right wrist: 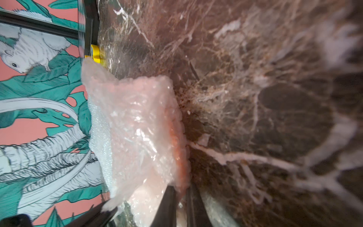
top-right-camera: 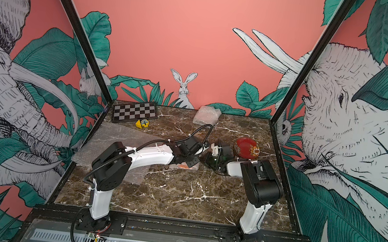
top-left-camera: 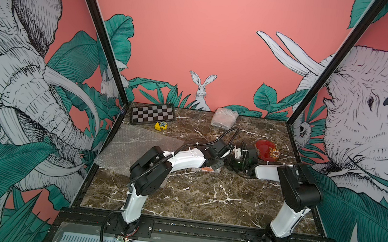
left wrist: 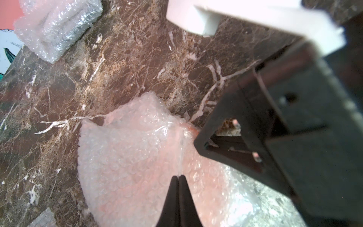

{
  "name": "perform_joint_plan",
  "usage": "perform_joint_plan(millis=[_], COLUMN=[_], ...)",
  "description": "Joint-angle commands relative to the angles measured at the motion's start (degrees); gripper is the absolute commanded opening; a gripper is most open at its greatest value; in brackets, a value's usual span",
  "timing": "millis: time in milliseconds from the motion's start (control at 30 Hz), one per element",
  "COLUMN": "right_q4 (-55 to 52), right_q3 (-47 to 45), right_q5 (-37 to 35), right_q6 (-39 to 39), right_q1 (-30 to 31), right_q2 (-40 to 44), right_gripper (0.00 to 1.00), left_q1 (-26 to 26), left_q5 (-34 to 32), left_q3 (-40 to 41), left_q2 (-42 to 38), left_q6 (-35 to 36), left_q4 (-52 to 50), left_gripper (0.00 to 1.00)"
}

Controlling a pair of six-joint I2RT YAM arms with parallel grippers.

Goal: Unpack dinner plates from bubble wrap
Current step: Unwrap the bubble wrap at the center of the board.

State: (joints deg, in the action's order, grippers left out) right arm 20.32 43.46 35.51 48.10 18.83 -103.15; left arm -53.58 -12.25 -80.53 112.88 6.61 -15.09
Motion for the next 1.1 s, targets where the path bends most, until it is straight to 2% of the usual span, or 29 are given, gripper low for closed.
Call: perform_joint_plan(millis=[0,333,733,1067], right_q4=[-1.9,-9.3,-13.0,-19.1], right_q3=[0.7,0.7,2.1,4.5], right_q5=[-2.4,-6.5,-8.0,-10.2], right_q6=[-1.7,-5.8,-8.1,-11.7], right_q1=[0.4,0.4,0.4,0.4], right_q2=[-0.4,1.6,2.7,5.6], right_gripper=[0.07,0.00,0.00,0.03], left_q1=[-0.2,-0.1,1.5,3.3], left_q5=[0.6,-2.4,-8.1,-15.1], left_q3=[1.1,3.0,8.3,15.8], left_q2=[-4.7,-7.7,-12.7,-18.3], left_q6=[-1.1,-2.4,-6.7,-17.7], left_q4=[1.1,2.4,4.9,6.5], left_gripper=[0.00,0.00,0.00,0.00])
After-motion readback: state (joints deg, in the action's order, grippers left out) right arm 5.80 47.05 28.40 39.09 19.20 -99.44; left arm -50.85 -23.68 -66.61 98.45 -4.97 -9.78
